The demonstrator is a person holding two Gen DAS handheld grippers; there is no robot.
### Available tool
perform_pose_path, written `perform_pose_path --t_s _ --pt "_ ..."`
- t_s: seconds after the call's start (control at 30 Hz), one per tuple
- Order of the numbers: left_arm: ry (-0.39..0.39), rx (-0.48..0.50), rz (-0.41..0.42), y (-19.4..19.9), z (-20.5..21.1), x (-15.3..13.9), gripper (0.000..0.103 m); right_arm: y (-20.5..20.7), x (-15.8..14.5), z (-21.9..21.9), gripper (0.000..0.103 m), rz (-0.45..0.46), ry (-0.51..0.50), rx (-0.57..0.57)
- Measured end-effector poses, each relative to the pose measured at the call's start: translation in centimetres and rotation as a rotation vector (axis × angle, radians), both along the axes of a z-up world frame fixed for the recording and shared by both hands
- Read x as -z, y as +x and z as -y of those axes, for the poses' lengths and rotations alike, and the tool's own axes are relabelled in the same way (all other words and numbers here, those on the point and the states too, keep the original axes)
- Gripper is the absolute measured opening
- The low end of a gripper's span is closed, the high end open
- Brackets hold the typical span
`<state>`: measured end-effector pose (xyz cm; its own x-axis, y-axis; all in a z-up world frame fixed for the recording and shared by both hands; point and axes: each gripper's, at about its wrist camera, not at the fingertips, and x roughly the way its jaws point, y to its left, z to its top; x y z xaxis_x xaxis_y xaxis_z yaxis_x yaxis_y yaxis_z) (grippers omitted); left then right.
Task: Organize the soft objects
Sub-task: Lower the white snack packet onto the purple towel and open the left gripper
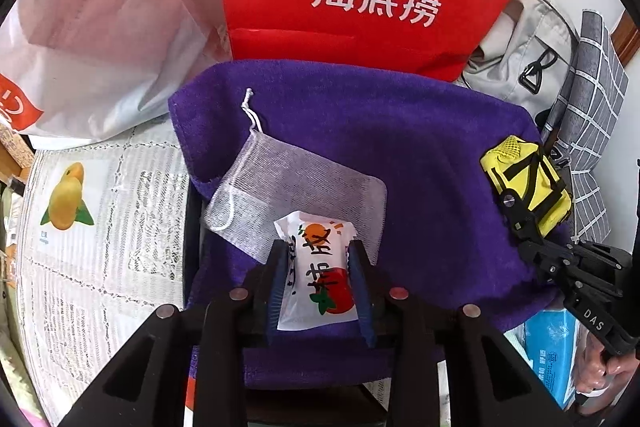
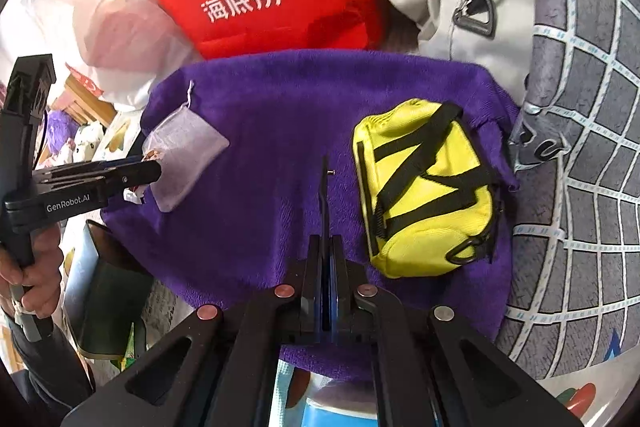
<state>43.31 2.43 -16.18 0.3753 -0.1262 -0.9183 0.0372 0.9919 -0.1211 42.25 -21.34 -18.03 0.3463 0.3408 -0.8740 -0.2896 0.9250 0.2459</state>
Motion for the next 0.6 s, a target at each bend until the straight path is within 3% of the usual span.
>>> perform_pose_path --t_s 0.1,0.23,0.3,0.37,0.43,0.6 --pt "0.002 0.003 -0.008 0.2 0.4 0.2 0.031 0.0 0.0 -0.2 0.004 0.001 -0.017 -0.002" --pt "0.023 0.016 -0.024 0.3 1.0 0.4 0.046 0.0 -0.4 0.1 0.005 0.007 -0.025 0.013" --pt "0.035 0.017 -0.025 0.3 1.3 0.3 0.049 -0.3 -1.0 0.1 0.01 0.021 -0.04 0.011" --pt "0.038 0.015 -0.026 0.2 1.6 0.1 0.054 -0.7 -1.9 0.1 0.028 0.052 -0.048 0.015" --pt "0.054 0.019 -0.025 0.1 1.8 -0.1 0.057 -1.2 -3.0 0.1 0.039 0.091 -0.051 0.022" --pt "0.063 0.009 -0.005 -0.8 2.1 -1.5 0.058 -2.7 -5.0 -0.3 0.051 0.156 -0.057 0.03"
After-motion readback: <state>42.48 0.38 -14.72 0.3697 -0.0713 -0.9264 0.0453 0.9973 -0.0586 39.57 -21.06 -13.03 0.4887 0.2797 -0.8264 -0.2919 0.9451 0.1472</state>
